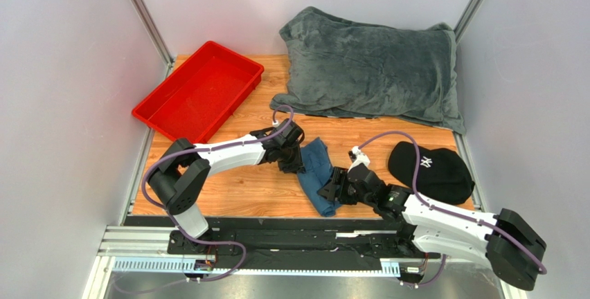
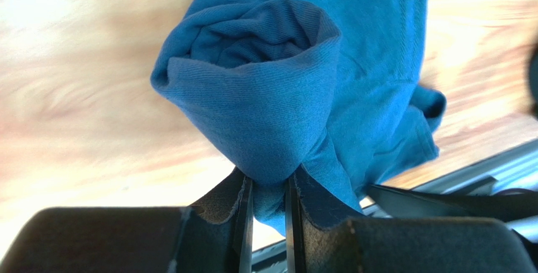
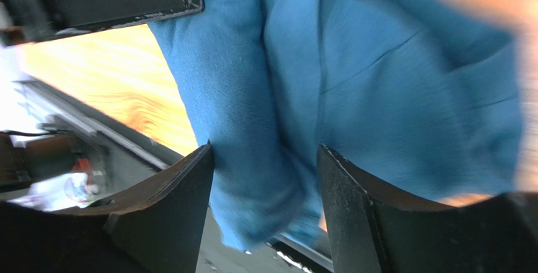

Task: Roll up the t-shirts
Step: Roll the T-shirt to the center of the board.

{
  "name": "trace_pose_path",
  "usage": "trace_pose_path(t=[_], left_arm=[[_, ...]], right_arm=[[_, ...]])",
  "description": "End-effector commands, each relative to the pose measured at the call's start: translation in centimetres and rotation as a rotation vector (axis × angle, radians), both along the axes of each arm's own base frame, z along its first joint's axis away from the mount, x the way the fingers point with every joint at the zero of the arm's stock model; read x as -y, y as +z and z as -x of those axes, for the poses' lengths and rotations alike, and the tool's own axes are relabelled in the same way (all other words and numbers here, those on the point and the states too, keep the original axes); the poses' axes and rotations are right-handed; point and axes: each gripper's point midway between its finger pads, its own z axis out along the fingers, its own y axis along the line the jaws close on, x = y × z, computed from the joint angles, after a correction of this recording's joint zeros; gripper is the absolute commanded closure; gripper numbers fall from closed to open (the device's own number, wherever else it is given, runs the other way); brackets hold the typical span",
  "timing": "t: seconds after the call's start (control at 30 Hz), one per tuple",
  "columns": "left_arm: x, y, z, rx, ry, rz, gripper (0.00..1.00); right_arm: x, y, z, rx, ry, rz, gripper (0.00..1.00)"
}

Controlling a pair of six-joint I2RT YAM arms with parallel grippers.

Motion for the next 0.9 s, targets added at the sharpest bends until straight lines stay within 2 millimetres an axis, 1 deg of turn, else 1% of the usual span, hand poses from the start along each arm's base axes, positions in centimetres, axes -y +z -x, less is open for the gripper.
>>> trace_pose_path(t=[0.0, 0.03, 0.07, 0.1, 0.13, 0.17, 0.2, 0.23, 0.27, 0.3, 0.37, 0.4, 0.43, 0.47, 0.5, 0.53, 0.57, 0.6, 0.63, 0.67, 0.7, 0.73, 0.87], left_arm=[[-3.7, -0.2, 2.2, -0.07, 0.006, -0.159, 0.82], [-3.7, -0.2, 2.4, -0.075, -0.001, -0.159, 0.82], [-3.6, -0.1, 2.6, -0.08, -0.004, -0.153, 0.82], [-3.7, 0.0, 2.7, -0.086, -0.006, -0.158, 0.82], [-3.7, 0.0, 2.8, -0.088, -0.008, -0.159, 0.82], [-3.7, 0.1, 2.8, -0.088, -0.007, -0.159, 0.82], [-3.7, 0.3, 2.8, -0.091, -0.011, -0.16, 0.82], [-3.8, 0.3, 2.9, -0.095, -0.013, -0.165, 0.82], [-3.7, 0.3, 2.8, -0.095, -0.016, -0.164, 0.82], [-3.6, 0.5, 2.8, -0.096, -0.019, -0.163, 0.82], [-3.5, 0.4, 2.9, -0.105, -0.027, -0.163, 0.82], [-3.4, 0.4, 2.9, -0.11, -0.027, -0.16, 0.82], [-3.4, 0.3, 3.0, -0.112, -0.032, -0.164, 0.82], [-3.4, 0.2, 3.0, -0.118, -0.036, -0.165, 0.82], [-3.3, 0.2, 3.0, -0.116, -0.04, -0.164, 0.82], [-3.2, 0.2, 3.0, -0.119, -0.045, -0.162, 0.82], [-3.2, 0.2, 3.0, -0.122, -0.05, -0.161, 0.82], [-3.2, 0.1, 3.1, -0.123, -0.053, -0.162, 0.82], [-3.1, 0.1, 3.1, -0.127, -0.057, -0.161, 0.82], [-3.1, 0.1, 3.1, -0.127, -0.058, -0.162, 0.82], [-3.1, 0.0, 3.1, -0.126, -0.06, -0.165, 0.82], [-3.1, 0.0, 3.1, -0.127, -0.062, -0.164, 0.82], [-3.0, -0.1, 3.0, -0.13, -0.066, -0.165, 0.82]], right_arm=[[3.1, 1.6, -1.1, 0.184, -0.015, 0.305, 0.36], [3.1, 2.0, -1.1, 0.21, -0.012, 0.335, 0.35], [2.3, 3.2, -1.2, 0.272, -0.001, 0.375, 0.36], [2.5, 3.3, -0.9, 0.293, 0.014, 0.423, 0.36], [2.1, 3.8, -0.8, 0.322, 0.027, 0.456, 0.36], [2.2, 4.4, -1.2, 0.373, 0.011, 0.503, 0.36], [0.8, 5.1, -0.3, 0.403, 0.065, 0.555, 0.36], [0.3, 5.4, 0.0, 0.43, 0.079, 0.591, 0.35], [0.1, 6.1, -0.2, 0.48, 0.07, 0.641, 0.35], [-1.5, 6.3, 0.8, 0.511, 0.121, 0.707, 0.34], [-2.6, 6.7, 1.0, 0.57, 0.134, 0.789, 0.33], [-2.8, 5.5, 1.8, 0.594, 0.188, 0.89, 0.33], [-4.4, 6.3, 2.2, 0.611, 0.185, 0.887, 0.33], [-4.4, 6.4, 2.5, 0.649, 0.206, 0.948, 0.32], [-4.8, 6.3, 2.7, 0.665, 0.215, 0.981, 0.33], [-6.1, 5.8, 2.9, 0.675, 0.213, 1.016, 0.33], [-5.8, 5.7, 3.0, 0.702, 0.229, 1.084, 0.32], [-6.2, 5.4, 3.2, 0.719, 0.235, 1.118, 0.32], [-6.9, 4.6, 3.3, 0.729, 0.231, 1.149, 0.31], [-6.7, 4.4, 3.4, 0.748, 0.245, 1.201, 0.31], [-6.9, 4.2, 3.5, 0.752, 0.244, 1.22, 0.3], [-7.2, 3.4, 3.5, 0.756, 0.245, 1.244, 0.3], [-7.1, 2.6, 3.6, 0.76, 0.244, 1.29, 0.29]])
